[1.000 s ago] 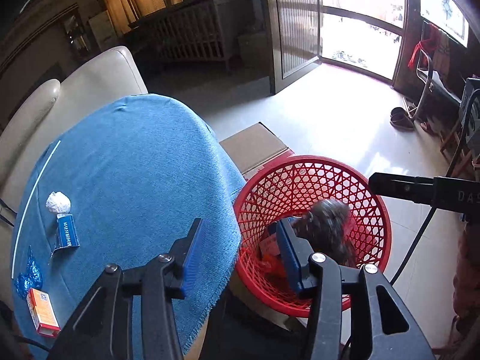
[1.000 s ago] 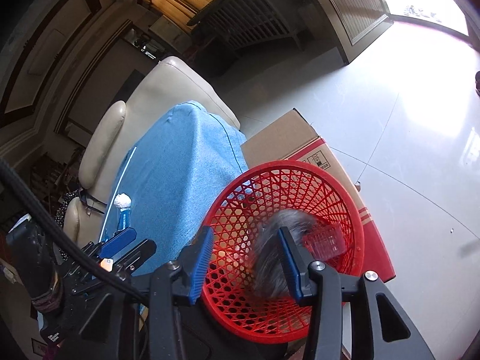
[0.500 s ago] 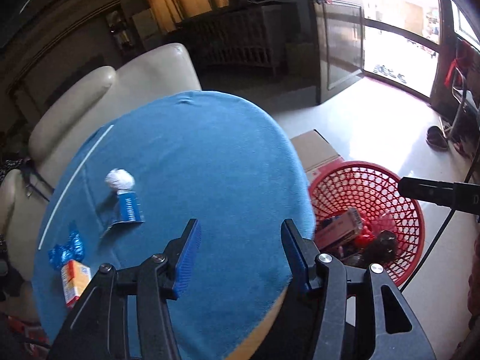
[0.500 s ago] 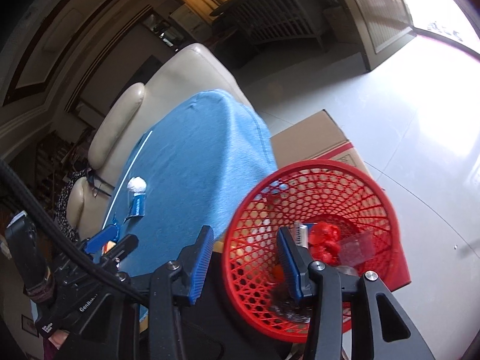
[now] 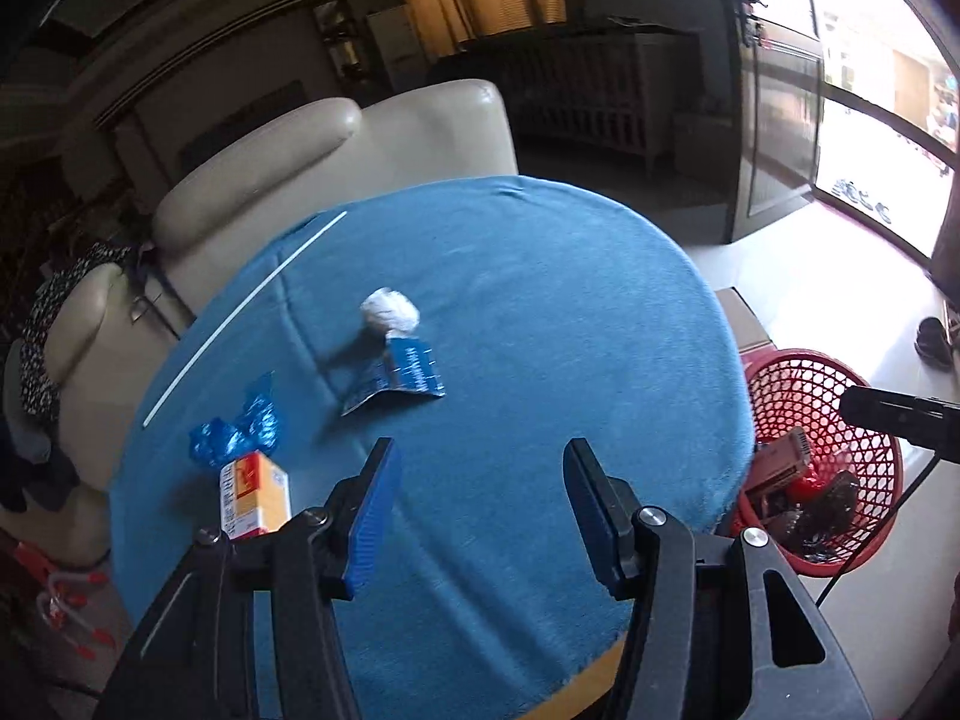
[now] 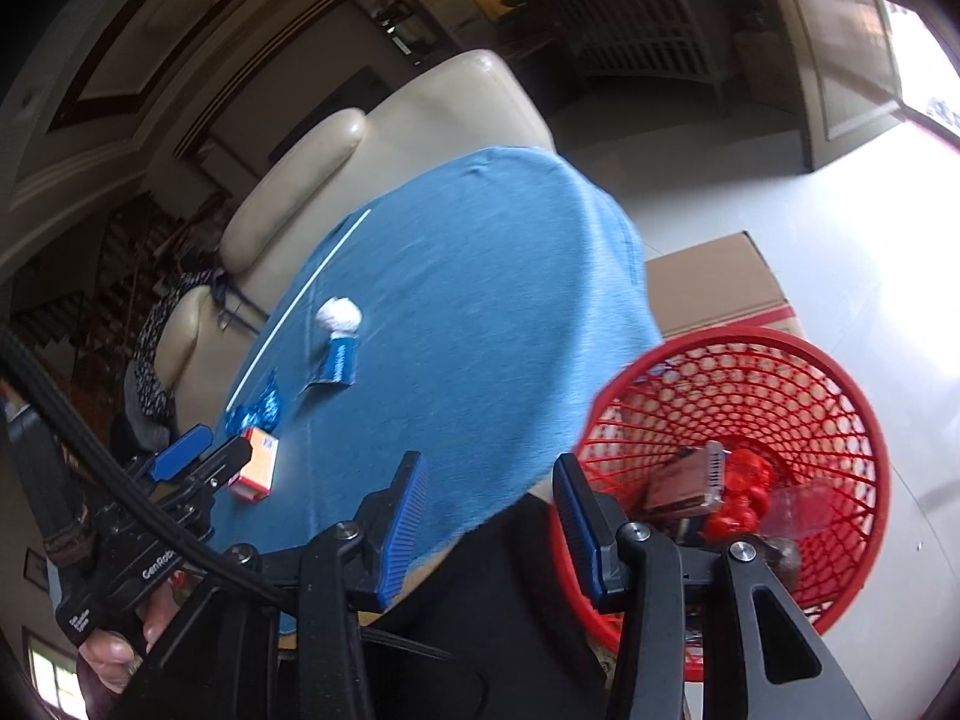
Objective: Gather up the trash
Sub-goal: 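Move both open tools back over the table toward the remaining items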
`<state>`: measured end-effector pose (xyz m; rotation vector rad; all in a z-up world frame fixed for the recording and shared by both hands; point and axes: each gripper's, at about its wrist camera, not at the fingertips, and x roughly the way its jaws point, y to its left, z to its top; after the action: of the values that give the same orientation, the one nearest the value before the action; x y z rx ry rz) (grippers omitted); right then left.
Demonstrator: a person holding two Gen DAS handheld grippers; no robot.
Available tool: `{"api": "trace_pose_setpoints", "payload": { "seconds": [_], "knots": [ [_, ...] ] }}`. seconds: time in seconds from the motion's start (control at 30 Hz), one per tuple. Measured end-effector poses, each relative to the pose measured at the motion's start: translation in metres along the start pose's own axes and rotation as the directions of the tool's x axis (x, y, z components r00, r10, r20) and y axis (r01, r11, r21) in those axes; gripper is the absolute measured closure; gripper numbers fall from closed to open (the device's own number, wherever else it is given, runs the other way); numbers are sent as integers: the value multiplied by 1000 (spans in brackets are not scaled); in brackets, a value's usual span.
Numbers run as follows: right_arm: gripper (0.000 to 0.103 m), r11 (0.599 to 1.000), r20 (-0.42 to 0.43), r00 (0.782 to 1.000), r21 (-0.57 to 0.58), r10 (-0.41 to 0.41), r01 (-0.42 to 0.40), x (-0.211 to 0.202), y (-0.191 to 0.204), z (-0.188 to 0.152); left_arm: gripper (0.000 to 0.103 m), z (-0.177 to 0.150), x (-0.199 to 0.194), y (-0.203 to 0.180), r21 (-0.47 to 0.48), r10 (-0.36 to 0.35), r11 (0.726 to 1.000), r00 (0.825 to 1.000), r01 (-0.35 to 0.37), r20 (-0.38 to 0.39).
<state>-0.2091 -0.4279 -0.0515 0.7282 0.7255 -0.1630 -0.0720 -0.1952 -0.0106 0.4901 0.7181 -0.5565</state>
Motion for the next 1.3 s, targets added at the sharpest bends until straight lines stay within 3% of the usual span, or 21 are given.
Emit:
{"api": "trace_pose_setpoints", "payload": {
  "seconds": [0.43, 0.73, 1.0, 1.2, 1.3],
  "knots": [
    [55, 989, -49, 999, -143, 22, -29, 21, 66, 2, 46, -28, 8, 73, -145, 62, 987, 996, -70, -59],
    [55, 977, -102, 994, -208, 29, -50, 50, 100, 0, 46, -61, 20, 157, -313, 146, 932, 979, -184, -140],
    [53, 959, -152, 988, -275, 22, -63, 84, 134, 3, 45, -82, 25, 209, -415, 169, 880, 969, -230, -179],
    [53, 948, -224, 974, -299, 45, -113, 125, 162, 9, 42, -96, 35, 222, -438, 161, 867, 965, -238, -206],
    [46, 933, -233, 972, -343, 29, -110, 149, 180, 15, 42, -100, 39, 225, -437, 154, 868, 965, -236, -214]
  ]
}}
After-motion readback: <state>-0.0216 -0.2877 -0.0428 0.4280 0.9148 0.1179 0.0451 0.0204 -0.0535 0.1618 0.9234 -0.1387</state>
